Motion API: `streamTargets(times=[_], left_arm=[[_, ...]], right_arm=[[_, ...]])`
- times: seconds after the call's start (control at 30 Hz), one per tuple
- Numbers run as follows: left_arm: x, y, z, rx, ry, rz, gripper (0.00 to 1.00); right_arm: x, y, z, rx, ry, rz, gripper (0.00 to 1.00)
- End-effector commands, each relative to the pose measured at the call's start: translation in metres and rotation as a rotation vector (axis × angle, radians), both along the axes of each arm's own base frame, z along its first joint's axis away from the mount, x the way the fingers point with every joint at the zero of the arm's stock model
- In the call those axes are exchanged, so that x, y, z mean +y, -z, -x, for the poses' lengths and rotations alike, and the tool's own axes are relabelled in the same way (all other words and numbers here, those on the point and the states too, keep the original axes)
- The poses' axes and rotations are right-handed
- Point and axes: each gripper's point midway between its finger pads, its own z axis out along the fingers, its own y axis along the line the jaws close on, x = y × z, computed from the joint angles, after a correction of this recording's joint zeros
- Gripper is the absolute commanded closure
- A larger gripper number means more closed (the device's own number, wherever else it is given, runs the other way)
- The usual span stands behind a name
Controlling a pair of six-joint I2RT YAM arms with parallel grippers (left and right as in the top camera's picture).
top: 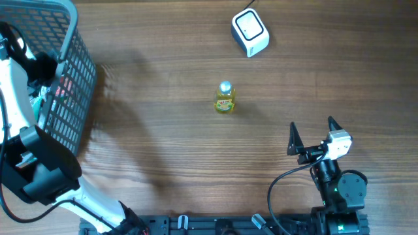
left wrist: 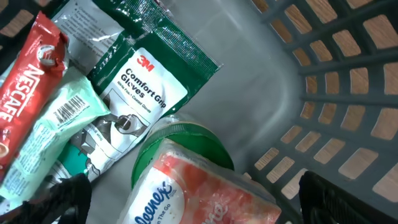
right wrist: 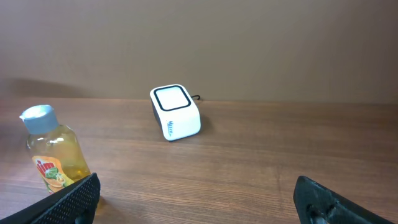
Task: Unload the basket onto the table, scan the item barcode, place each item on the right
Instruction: 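Grasp the green-lidded jar in the basket with the left gripper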
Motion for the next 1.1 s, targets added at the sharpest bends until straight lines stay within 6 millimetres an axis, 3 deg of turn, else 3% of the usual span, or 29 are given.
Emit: streamTargets(times=[0.0,0.2,0.5,0.63,0.8,0.9,0.93,1.07], left_arm=[[-0.001,0.003,-0.001,0.005,0.063,-0.007,0.04],[-0.008,0.023,0.000,0.038,0.139,0.025,0.08],[-0.007,0.026,0.002,0.051,0.135,0.023,0.09],[-0.001,0.027,0.006,0.077,0.122,-0.004,0.22],[0.002,0.027,0.009,0.088,0.115,-0.018,0.26],[0.004,0.027,0.009,0.091,0.111,-0.027,0.17],[0.004,0.027,0.009,0.091,0.110,-0.027,0.00],[0.004,0.027,0.008,0.089,0.108,-0.026,0.00]], right_arm=[[0.001,-0.001,0.000,-0.008,-0.011,0.010,0.00],[0.002,-0.001,0.000,-0.008,-0.011,0.011,0.00],[0.001,-0.001,0.000,-0.008,-0.011,0.011,0.00],[0.001,-0.001,0.000,-0.008,-0.011,0.011,0.00],[0.002,-0.001,0.000,-0.008,-0.011,0.011,0.00],[0.001,-0.001,0.000,-0.008,-0.011,0.011,0.00],[0.001,-0.001,0.000,-0.008,-0.011,0.011,0.00],[0.001,-0.001,0.000,-0.008,-0.011,0.011,0.00]])
